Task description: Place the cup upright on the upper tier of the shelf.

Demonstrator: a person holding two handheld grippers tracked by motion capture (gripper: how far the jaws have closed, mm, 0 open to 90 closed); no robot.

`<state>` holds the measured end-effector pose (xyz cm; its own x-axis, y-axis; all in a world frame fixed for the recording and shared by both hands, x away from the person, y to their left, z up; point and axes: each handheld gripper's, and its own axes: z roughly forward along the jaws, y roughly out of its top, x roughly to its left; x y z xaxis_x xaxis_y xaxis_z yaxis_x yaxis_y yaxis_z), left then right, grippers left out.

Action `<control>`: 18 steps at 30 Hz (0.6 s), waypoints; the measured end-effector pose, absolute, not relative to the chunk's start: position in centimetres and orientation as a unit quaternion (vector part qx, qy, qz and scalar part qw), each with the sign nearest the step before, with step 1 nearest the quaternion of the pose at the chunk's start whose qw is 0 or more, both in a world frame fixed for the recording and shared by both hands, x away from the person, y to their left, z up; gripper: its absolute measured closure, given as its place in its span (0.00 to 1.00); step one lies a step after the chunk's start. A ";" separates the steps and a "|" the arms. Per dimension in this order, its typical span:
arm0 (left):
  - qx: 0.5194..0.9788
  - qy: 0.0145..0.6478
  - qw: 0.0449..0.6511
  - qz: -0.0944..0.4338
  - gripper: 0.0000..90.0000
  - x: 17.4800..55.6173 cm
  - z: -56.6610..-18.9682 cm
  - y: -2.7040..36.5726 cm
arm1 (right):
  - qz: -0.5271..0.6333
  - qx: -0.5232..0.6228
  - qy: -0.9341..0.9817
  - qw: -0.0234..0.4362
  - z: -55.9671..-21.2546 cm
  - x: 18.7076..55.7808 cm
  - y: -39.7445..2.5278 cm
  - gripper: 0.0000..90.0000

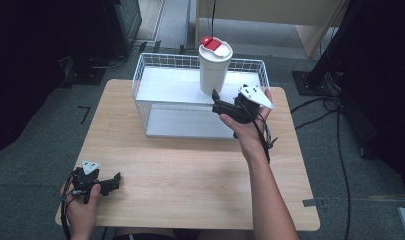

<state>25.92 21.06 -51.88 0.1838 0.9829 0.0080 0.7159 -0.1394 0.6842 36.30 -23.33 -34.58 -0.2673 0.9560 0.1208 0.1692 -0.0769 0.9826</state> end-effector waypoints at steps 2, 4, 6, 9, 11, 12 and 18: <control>0.716 0.593 0.281 0.238 0.00 25.9 -51.9 21.1 | 0.546 0.491 0.575 0.360 -35.1 35.5 -24.0 0.00; 0.716 0.593 0.281 0.238 0.00 25.9 -51.9 21.1 | 0.546 0.492 0.574 0.361 -35.3 35.2 -24.3 0.00; 0.717 0.592 0.280 0.238 0.00 25.9 -51.9 21.1 | 0.546 0.494 0.573 0.361 -35.7 34.6 -24.8 0.00; 0.716 0.593 0.281 0.238 0.00 25.9 -51.9 21.1 | 0.545 0.495 0.572 0.362 -36.2 33.5 -25.6 0.00; 0.716 0.593 0.281 0.238 0.00 25.9 -51.9 21.1 | 0.543 0.495 0.572 0.365 -36.3 33.3 -25.7 0.00; 0.717 0.593 0.280 0.237 0.00 25.9 -51.9 21.1 | 0.542 0.494 0.573 0.365 -36.6 33.0 -25.9 0.00; 0.716 0.593 0.281 0.238 0.00 25.9 -51.9 21.1 | 0.538 0.496 0.576 0.365 -37.7 31.5 -26.7 0.00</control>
<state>25.92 21.06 -51.88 0.1841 0.9829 0.0078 0.7163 -0.1396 0.6837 31.54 -26.71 -37.66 -0.2413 0.9639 0.1122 0.1784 -0.0696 0.9815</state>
